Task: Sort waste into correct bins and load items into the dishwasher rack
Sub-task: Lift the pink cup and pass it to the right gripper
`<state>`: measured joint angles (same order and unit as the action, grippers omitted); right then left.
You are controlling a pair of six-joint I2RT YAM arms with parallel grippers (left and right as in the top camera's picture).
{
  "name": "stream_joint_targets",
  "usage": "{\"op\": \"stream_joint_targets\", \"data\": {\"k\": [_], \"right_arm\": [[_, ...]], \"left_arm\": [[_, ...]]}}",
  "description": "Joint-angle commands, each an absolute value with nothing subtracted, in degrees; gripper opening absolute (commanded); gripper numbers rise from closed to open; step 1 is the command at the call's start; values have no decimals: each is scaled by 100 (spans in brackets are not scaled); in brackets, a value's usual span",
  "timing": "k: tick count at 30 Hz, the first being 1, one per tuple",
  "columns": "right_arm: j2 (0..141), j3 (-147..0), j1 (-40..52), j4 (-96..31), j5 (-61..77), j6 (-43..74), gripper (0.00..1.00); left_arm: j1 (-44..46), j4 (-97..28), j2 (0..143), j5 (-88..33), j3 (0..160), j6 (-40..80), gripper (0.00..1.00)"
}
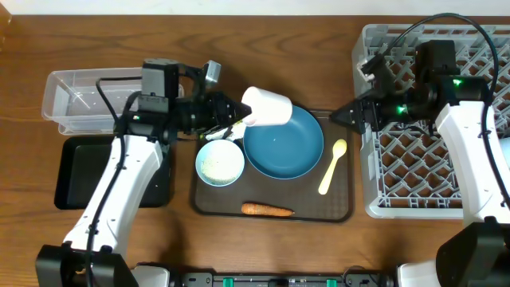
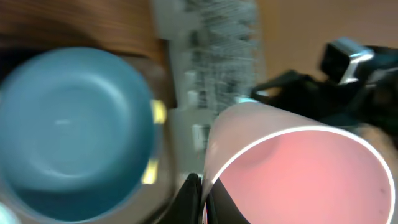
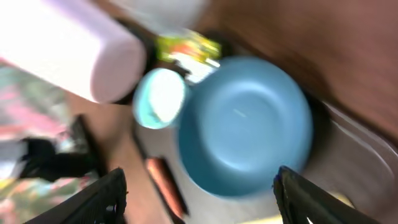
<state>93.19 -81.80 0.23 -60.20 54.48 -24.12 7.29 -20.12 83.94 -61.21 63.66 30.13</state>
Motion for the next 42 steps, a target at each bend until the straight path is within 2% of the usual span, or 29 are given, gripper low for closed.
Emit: {"op": "stream_joint_targets", "data": {"k": [1, 7, 15, 22, 32, 39, 42], "right_arm": [[9251, -8265, 222, -5940, 6803, -3201, 75], [9251, -8265, 644, -5686, 6973, -3201, 82], [9251, -8265, 1013, -5124, 7797, -3179, 83], [9251, -8265, 1131, -5011, 8009, -3179, 73], [9251, -8265, 1343, -4958, 8145, -3181, 64], [9251, -8265, 1358, -4880, 8136, -3179, 46], [9251, -8265, 1358, -4882, 8027, -3179, 42]], "left_arm": [[718, -1726, 8416, -7426, 6420, 3704, 6], [869, -1299, 8416, -7524, 6420, 4219, 6], [1028, -1251, 8416, -7498, 6420, 4237, 6], [1039, -1247, 8416, -7472, 6420, 4346, 6], [1039, -1245, 8416, -7432, 6420, 4449, 6], [1039, -1247, 8416, -7435, 6420, 4449, 6], [1039, -1247, 8416, -7435, 6420, 4449, 7]]}}
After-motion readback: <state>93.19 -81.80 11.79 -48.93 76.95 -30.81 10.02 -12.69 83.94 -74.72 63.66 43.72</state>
